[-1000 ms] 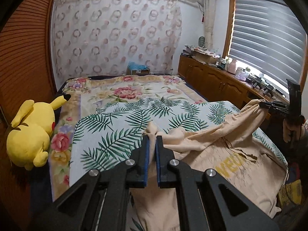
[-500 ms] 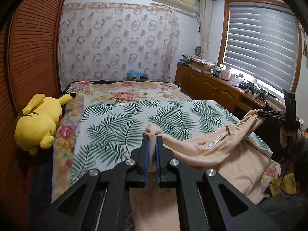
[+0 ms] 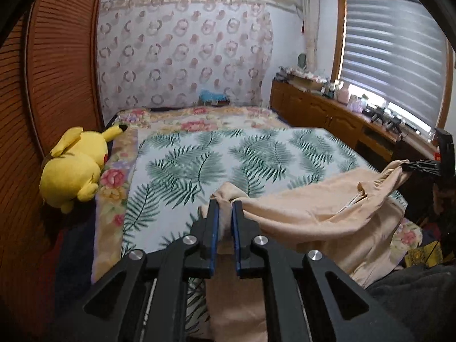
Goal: Fold small clothes
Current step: 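Grasp the hem with both tools and lift it toward the collar, then lower the hem onto the shirt and open both tools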
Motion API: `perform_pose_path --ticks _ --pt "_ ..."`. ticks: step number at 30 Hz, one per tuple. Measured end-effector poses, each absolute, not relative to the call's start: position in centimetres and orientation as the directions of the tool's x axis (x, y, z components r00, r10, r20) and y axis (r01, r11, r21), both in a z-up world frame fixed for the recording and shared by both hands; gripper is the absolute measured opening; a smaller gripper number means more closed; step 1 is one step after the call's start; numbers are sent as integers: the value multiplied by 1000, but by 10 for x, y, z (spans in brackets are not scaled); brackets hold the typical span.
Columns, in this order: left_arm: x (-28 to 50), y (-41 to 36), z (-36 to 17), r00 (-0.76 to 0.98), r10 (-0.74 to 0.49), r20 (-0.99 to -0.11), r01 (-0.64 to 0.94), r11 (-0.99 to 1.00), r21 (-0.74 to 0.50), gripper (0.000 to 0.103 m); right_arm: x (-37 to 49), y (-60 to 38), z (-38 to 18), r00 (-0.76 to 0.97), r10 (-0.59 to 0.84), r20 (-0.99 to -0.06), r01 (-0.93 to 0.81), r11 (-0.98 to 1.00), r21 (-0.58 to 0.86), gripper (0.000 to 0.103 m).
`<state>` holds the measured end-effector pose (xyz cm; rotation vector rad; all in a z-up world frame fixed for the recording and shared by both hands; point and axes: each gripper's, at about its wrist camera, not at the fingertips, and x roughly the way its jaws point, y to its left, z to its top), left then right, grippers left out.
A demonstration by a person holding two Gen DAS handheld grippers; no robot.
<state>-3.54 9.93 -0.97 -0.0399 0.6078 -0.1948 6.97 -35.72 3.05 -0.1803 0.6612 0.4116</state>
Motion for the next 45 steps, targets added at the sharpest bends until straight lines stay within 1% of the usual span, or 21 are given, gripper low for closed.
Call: perform_pose_path --ticks 3,5,6,8,9,11,12,14,15,16,18,21,24,28,32,38,39,42,45 --pt "-31 102 -19 788 -173 -590 149 985 -90 15 72 -357 9 673 312 -671 -425 905 -5 4" --pt "-30 105 -21 788 -171 -591 142 985 -95 28 76 -357 -5 645 299 -703 -415 910 5 4" --pt "-30 107 -21 789 -172 -590 141 985 -99 30 77 -356 -10 634 293 -715 -414 910 6 6" --pt "-26 110 -20 787 -169 -593 137 986 -99 40 80 -357 -14 629 289 -722 -412 911 5 6" --pt "-24 111 -21 786 -166 -596 137 986 -93 42 81 -357 -14 628 290 -722 -413 911 7 8" --pt "-18 113 -22 784 -155 -601 131 988 -84 55 84 -358 -10 638 283 -716 -407 913 -2 12" --pt "-14 114 -24 781 -155 -605 131 988 -85 56 85 -358 -7 644 277 -713 -403 915 -9 15" --pt "-4 114 -27 773 -155 -615 132 988 -82 56 88 -358 -2 658 269 -703 -402 915 -26 28" --pt "2 114 -29 769 -150 -621 130 988 -77 56 90 -357 1 665 267 -698 -403 915 -34 38" --pt "7 114 -31 767 -147 -625 129 989 -74 56 93 -357 4 671 266 -692 -404 914 -41 40" --pt "19 113 -37 759 -136 -637 121 990 -66 56 102 -355 7 678 265 -686 -406 913 -48 41" --pt "35 112 -46 743 -128 -657 119 991 -59 56 119 -350 6 675 264 -689 -410 911 -52 45" --pt "49 107 -55 723 -130 -679 136 990 -45 56 137 -344 -5 658 264 -705 -421 905 -55 46" --pt "65 102 -67 686 -152 -712 161 985 -56 56 161 -337 -32 613 258 -747 -426 904 -37 46" --pt "79 100 -81 646 -142 -750 157 986 -52 56 179 -334 -52 570 252 -782 -425 905 -19 46" --pt "83 98 -97 609 -144 -780 157 986 -59 56 185 -334 -61 559 254 -789 -425 905 -10 47" --pt "83 98 -99 605 -145 -783 157 986 -60 56 185 -334 -62 561 255 -787 -424 906 -8 49" --pt "85 98 -103 594 -150 -791 159 985 -68 56 187 -339 -65 577 260 -774 -409 913 1 60" --pt "85 100 -104 593 -163 -789 156 984 -86 56 189 -345 -65 566 288 -772 -402 914 46 61"
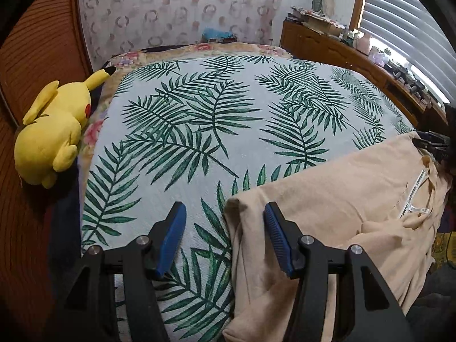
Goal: Fold small clothes
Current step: 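Lower the hem onto the shirt and open both tools, then grasp the folded shirt edge with both tools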
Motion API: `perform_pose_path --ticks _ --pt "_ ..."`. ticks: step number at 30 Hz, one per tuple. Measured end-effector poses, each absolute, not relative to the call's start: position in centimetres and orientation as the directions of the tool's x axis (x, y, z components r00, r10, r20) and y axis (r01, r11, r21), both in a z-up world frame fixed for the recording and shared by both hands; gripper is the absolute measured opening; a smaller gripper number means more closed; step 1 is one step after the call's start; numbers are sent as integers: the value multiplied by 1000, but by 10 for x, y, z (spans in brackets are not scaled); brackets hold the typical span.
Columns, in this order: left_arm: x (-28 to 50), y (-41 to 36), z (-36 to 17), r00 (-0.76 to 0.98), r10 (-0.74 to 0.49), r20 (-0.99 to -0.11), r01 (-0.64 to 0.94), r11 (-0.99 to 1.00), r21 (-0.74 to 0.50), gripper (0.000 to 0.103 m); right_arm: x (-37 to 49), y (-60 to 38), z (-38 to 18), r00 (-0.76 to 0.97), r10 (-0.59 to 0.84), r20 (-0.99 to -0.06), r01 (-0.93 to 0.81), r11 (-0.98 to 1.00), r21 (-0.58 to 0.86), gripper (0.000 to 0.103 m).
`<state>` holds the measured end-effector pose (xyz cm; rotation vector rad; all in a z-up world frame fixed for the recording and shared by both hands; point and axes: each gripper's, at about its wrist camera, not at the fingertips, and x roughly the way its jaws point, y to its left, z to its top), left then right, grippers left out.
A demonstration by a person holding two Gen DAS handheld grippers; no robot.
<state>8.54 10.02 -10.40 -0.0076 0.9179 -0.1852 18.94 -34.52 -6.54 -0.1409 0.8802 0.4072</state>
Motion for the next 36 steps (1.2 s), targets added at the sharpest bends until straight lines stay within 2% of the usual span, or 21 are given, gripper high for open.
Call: perform_pose_path --ticks 7,9,11,13,14,16,19,20,21,22,29,33,36 --pt "84 100 -105 598 -163 -785 156 984 -86 56 187 -341 -65 573 279 -770 -400 916 34 62" --pt "83 98 -105 590 -200 -782 194 976 -103 55 187 -341 -65 574 275 -771 -401 916 28 62" --pt "82 93 -103 584 -211 -784 220 971 -98 42 187 -342 -65 566 287 -773 -414 910 34 62" --pt "82 91 -102 573 -236 -784 237 964 -117 29 186 -340 -64 560 298 -773 -430 902 36 51" --pt "82 89 -101 566 -244 -787 246 962 -122 25 186 -339 -63 554 306 -775 -441 897 39 48" --pt "81 85 -100 564 -236 -791 254 961 -106 19 184 -336 -62 539 321 -778 -459 887 48 36" --pt "76 83 -95 576 -232 -784 247 963 -104 4 179 -327 -62 494 361 -791 -513 856 70 23" --pt "73 83 -91 588 -233 -774 235 965 -112 3 177 -324 -62 492 360 -793 -523 850 62 21" --pt "68 84 -85 606 -243 -757 231 965 -125 3 174 -322 -61 482 370 -794 -534 843 69 10" --pt "63 84 -79 623 -257 -739 235 962 -136 3 172 -323 -59 469 391 -792 -541 836 93 7" --pt "14 85 -23 746 -309 -591 254 951 -177 3 139 -328 -25 586 390 -710 -514 856 46 5" --pt "-7 84 13 800 -325 -505 275 946 -174 3 115 -336 11 674 408 -616 -495 868 34 5" --pt "-23 85 47 848 -339 -407 287 940 -185 2 98 -342 38 730 416 -543 -479 877 30 4"
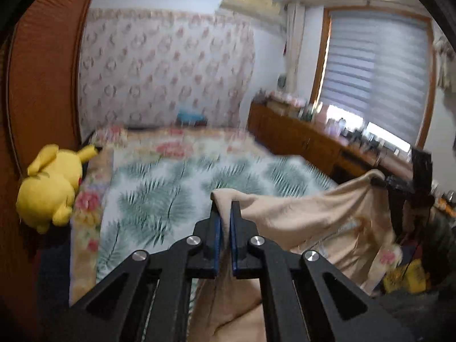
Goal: Fold small clothes
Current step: 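Grasp the folded shirt edge with both tools, then lift the shirt high with both tools and fold it over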
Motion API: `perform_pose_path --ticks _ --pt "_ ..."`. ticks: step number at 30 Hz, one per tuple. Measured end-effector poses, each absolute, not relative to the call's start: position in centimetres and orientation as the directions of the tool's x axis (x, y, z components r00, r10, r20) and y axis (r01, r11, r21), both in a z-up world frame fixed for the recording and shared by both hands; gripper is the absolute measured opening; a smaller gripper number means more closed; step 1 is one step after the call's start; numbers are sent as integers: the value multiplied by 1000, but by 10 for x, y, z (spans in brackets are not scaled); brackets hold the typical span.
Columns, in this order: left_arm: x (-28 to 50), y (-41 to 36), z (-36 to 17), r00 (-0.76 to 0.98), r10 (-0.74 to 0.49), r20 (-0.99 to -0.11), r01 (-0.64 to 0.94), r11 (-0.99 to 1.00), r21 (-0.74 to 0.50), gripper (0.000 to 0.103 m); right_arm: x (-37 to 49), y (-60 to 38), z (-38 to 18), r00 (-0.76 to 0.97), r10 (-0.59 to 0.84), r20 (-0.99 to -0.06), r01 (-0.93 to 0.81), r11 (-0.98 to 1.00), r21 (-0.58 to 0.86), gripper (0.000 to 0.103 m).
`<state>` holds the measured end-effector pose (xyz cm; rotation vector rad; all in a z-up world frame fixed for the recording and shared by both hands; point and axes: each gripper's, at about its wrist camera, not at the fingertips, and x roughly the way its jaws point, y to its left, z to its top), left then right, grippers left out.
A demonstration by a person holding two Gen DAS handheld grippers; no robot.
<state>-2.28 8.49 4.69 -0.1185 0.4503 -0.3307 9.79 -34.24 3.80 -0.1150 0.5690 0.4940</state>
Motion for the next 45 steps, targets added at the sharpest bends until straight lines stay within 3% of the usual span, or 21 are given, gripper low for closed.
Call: perform_pose_path --ticks 12,22,27,32,36,40,45 --pt "-74 93 188 932 -347 -108 339 937 -84 2 22 -353 198 873 432 -228 -461 882 -98 4" --pt "-96 103 279 942 -335 19 335 942 13 2 -23 -352 316 884 462 -69 -467 872 -147 4" --pt "-88 115 317 950 -305 61 304 952 33 2 -34 -347 373 928 373 -18 -366 899 -239 4" --pt "-77 118 329 953 -293 75 291 956 35 2 -28 -343 408 942 337 -2 -322 898 -300 4" --pt "-55 118 316 958 -284 28 283 959 27 2 -3 -339 405 942 335 -24 -326 894 -306 4" --pt "-9 119 286 970 -235 -62 238 971 32 2 34 -334 374 935 340 -99 -354 888 -295 4" --pt "86 118 215 962 -202 -183 211 977 35 2 126 -316 296 908 337 -249 -403 867 -293 4"
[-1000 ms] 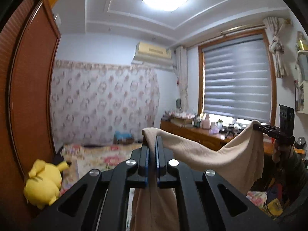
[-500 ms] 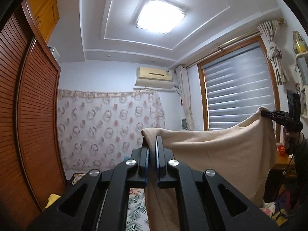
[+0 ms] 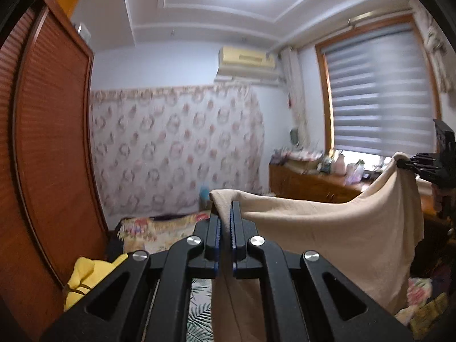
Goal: Fold small clothes
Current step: 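Lift the shirt high with both tools and fold it over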
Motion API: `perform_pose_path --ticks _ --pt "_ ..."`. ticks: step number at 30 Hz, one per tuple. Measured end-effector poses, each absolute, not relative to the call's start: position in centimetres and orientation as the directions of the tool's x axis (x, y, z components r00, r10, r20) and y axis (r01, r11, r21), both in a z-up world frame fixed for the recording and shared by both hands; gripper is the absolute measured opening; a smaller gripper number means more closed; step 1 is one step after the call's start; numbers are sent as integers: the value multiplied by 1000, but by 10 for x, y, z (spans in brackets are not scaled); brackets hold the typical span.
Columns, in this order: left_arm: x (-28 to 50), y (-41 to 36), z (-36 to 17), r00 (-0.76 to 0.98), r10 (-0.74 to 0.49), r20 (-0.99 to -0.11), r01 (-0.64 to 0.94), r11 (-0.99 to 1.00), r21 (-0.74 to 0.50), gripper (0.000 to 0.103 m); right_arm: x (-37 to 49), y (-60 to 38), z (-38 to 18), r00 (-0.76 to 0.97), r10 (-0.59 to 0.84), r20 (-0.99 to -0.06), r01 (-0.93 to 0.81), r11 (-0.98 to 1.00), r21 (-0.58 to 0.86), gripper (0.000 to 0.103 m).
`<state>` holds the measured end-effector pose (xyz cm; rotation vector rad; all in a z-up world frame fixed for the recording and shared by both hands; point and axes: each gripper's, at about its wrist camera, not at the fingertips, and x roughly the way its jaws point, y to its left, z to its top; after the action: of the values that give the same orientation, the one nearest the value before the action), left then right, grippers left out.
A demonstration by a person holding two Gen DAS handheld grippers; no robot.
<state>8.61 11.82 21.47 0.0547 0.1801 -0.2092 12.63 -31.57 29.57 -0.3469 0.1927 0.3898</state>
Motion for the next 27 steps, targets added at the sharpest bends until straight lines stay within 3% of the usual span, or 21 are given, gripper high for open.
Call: perform_pose_path --ticks 10,16,27 --pt "233 108 84 895 -165 -413 180 984 -4 2 293 -297 147 830 298 -471 -448 860 -245 4" --pt "292 103 39 831 -164 -531 165 985 -46 2 371 -295 86 766 264 -586 -445 876 -186 4" --pt "348 98 -21 734 -161 -660 169 984 -51 3 445 -297 3 642 234 -731 -435 895 -96 5"
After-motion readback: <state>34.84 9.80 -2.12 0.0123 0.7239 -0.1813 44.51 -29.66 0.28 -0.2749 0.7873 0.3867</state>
